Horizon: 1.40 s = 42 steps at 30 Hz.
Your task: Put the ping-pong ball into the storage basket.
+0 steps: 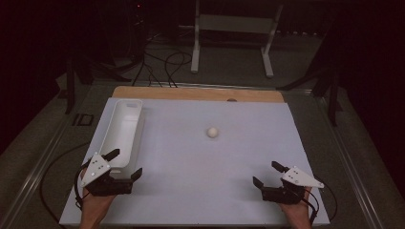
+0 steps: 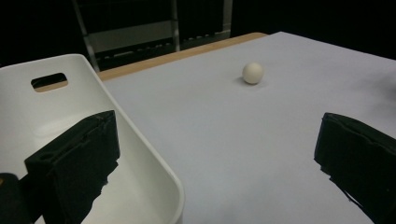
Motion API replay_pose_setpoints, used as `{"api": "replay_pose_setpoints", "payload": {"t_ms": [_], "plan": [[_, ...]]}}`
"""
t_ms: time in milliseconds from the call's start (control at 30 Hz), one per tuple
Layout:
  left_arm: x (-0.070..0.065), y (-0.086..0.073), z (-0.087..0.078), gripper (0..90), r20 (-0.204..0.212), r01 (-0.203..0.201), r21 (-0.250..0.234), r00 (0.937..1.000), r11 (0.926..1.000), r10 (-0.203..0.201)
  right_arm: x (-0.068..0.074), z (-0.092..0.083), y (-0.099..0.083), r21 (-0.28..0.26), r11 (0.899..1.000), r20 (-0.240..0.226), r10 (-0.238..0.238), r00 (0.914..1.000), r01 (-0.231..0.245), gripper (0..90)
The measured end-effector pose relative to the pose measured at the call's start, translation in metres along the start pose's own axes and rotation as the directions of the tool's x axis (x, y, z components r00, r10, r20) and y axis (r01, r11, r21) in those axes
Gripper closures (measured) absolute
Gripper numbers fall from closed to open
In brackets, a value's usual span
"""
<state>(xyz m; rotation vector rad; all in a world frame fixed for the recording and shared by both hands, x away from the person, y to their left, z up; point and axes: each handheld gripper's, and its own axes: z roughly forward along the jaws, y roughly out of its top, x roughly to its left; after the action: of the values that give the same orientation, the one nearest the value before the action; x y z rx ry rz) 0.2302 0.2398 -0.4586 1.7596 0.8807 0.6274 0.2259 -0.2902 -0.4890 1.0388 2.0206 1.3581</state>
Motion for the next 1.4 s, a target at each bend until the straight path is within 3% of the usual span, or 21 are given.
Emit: {"api": "replay_pose_setpoints", "payload": {"t_ms": [700, 1400], "plan": [[-0.004, 0.001, 0.004, 0.7, 0.015, 0.001, 0.013, 0.9999, 0.9999, -0.001, 0.005, 0.000, 0.001, -0.020, 0.999, 0.015, -0.030, 0.9994, 0.031, 7.7], [-0.004, 0.021, 0.010, 0.7, 0.023, 0.025, 0.071, 0.9994, 0.9972, -0.026, 0.003, 0.000, -0.003, -0.021, 1.000, 0.019, 0.004, 0.9998, -0.004, 7.7]]}}
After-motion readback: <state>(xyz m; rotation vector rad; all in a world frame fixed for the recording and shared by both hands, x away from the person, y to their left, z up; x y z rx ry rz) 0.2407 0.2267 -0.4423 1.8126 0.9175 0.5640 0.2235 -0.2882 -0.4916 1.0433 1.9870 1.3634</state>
